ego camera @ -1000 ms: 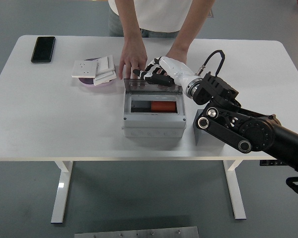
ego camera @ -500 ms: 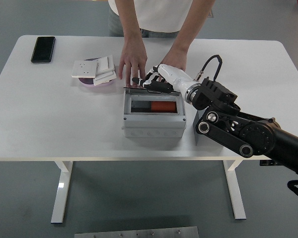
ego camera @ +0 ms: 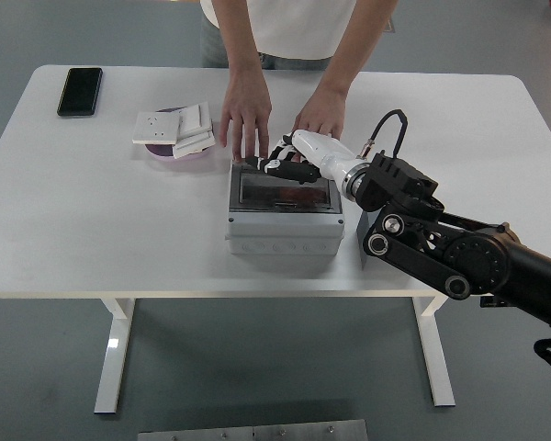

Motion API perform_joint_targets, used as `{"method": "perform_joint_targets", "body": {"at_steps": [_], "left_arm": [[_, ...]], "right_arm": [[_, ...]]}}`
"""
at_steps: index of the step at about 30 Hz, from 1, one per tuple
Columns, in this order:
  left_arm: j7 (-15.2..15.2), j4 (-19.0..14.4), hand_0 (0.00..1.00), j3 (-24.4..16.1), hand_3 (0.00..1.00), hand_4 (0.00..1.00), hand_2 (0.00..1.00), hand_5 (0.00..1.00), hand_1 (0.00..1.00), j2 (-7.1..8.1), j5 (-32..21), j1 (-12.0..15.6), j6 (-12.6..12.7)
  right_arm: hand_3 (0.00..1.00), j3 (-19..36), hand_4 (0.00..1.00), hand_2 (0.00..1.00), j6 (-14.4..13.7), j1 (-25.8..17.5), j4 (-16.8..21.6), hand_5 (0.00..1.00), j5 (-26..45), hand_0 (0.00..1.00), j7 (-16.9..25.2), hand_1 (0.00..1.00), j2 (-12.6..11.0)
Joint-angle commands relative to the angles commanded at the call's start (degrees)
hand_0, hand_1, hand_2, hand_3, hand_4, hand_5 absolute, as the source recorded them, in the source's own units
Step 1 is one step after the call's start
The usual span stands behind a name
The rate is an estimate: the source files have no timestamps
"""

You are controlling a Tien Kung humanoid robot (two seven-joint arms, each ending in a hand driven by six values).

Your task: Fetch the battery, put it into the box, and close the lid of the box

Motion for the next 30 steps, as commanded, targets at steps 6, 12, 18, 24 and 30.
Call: {"method": "perform_joint_targets", "body": {"at_steps": [6, 12, 18, 24, 30], "left_arm": [[0.1, 0.0, 0.584, 0.0, 0.538, 0.512, 0.574, 0.046, 0.733, -0.11, -0.2, 0.3, 0.1], [-0.2, 0.0, 0.584, 0.4, 0.537, 0.511, 0.572, 0.047, 0.733, -0.21, -0.9, 0.6, 0.1], [-0.6, 0.0, 0.584, 1.1, 0.536, 0.508, 0.573, 0.046, 0.733, -0.31, -2.3, 1.1, 0.0], [-1.1, 0.0, 0.584, 1.8, 0.536, 0.507, 0.572, 0.045, 0.733, -0.4, -3.6, 1.9, 0.0], [-1.3, 0.0, 0.584, 2.3, 0.537, 0.508, 0.573, 0.043, 0.733, -0.49, -4.3, 2.3, -0.1]], "right_arm": [[0.642, 3.2, 0.917, 0.56, 0.3, -0.7, 0.2, 0.998, -2.9, 0.269, -1.9, 0.359, -1.1], [0.653, 8.6, 0.919, 0.599, -2.2, -2.7, 0.5, 0.998, -3.1, 0.501, 0.5, 0.553, -3.6], [0.662, 15.4, 0.919, 0.616, -7.6, -6.7, 1.0, 0.998, 0.2, 0.582, 6.7, 0.596, -6.0], [0.64, 23.0, 0.919, 0.613, -13.9, -11.8, 0.5, 0.998, 6.7, 0.562, 14.3, 0.6, -7.1], [0.637, 30.3, 0.921, 0.612, -17.9, -16.3, -1.3, 0.998, 14.2, 0.573, 22.0, 0.601, -5.7]]}}
